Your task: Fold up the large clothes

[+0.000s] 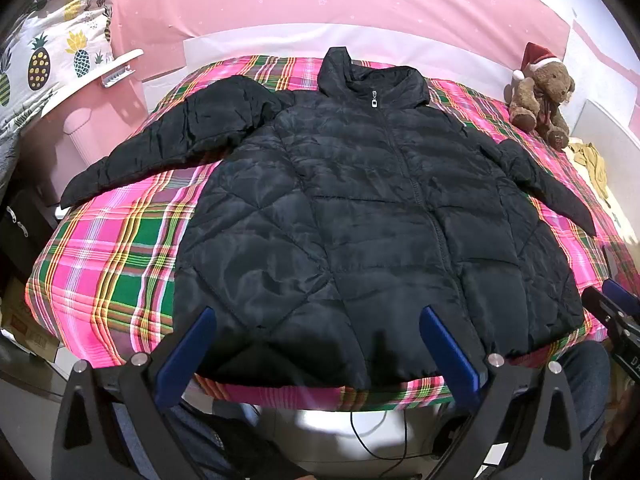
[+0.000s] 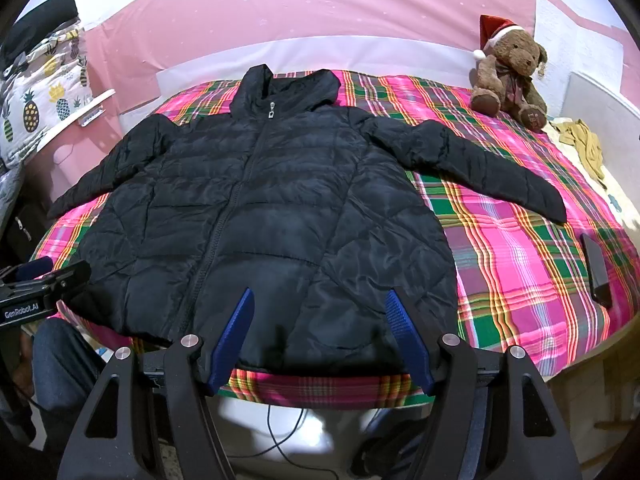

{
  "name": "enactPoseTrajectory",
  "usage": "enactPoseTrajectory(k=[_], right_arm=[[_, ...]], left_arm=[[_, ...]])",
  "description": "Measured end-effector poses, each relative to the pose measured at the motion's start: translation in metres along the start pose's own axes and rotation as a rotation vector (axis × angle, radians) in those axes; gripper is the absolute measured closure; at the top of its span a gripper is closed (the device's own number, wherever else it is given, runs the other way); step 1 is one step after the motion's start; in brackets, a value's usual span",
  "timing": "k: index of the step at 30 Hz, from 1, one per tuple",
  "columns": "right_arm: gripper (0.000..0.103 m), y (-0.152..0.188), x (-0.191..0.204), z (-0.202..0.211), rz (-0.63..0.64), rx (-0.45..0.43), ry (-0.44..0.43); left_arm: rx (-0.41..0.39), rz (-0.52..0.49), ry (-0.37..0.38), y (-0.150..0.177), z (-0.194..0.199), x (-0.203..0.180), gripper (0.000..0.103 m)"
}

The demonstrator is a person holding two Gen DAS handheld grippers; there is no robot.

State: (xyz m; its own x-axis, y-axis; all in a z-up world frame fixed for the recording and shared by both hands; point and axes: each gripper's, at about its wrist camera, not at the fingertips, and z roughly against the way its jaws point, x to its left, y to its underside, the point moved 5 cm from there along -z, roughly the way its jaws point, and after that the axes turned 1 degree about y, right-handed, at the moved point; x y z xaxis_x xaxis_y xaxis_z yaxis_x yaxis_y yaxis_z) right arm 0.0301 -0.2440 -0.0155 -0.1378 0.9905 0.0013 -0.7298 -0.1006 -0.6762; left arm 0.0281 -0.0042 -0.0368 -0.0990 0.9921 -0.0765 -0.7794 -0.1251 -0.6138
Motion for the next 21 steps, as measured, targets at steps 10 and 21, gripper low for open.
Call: enactPoseTrajectory(k=[10,21], right_arm=[[0.035,0.0013,-0.0032,-0.0003,-0.001,0.000,-0.001],[0.035,0.0020,-0.0036,-0.0006,-0.004,0.001,0.000]], left_arm=[[0.000,0.000,-0.004,0.0014,0.0015,-0.0006,0.000],[0.006,-0.005,-0.003,0.0040,0.0013,-0.0024,0.000]])
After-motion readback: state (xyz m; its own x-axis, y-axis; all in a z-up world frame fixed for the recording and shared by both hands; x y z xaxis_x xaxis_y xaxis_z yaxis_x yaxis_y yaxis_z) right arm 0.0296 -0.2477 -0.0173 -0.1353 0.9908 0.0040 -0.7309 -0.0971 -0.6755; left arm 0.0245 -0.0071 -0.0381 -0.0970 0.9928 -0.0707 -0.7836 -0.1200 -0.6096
